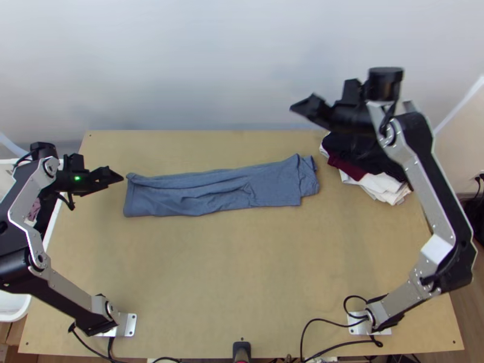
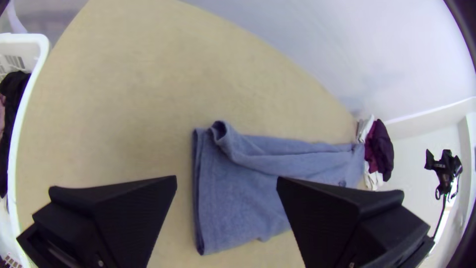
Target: Fold the t-shirt
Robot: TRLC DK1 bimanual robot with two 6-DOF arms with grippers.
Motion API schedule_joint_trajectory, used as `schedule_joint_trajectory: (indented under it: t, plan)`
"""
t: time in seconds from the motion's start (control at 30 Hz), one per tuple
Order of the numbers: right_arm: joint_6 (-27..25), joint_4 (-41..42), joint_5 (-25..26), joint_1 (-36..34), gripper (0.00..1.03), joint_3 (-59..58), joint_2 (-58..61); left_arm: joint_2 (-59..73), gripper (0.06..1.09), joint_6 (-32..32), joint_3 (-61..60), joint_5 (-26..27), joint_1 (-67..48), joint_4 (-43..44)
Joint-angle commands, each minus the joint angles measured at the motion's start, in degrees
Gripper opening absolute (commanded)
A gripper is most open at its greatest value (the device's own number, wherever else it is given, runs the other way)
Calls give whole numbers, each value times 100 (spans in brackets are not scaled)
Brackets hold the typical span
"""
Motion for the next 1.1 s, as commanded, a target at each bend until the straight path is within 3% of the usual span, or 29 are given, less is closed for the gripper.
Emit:
schedule_joint_trajectory:
  t: [0.0,0.53,0.87,0.9,0.93,1.07]
  plan:
    - [401,-117,-368,-267,99,312,231,288,103,174,-133,156,73,-25]
    - [393,-381,-439,-399,99,778,380,885,103,508,-643,156,-182,362]
    - [393,-424,-439,-416,99,848,389,754,103,95,-1039,33,-850,810]
    - [393,-424,-439,-425,99,857,389,727,99,51,-1083,7,-902,863]
    - [393,-433,-439,-434,99,857,389,701,85,-1,-1127,-2,-938,951]
    - [375,-530,-430,-513,99,884,380,622,9,-124,-1171,-151,-990,1118]
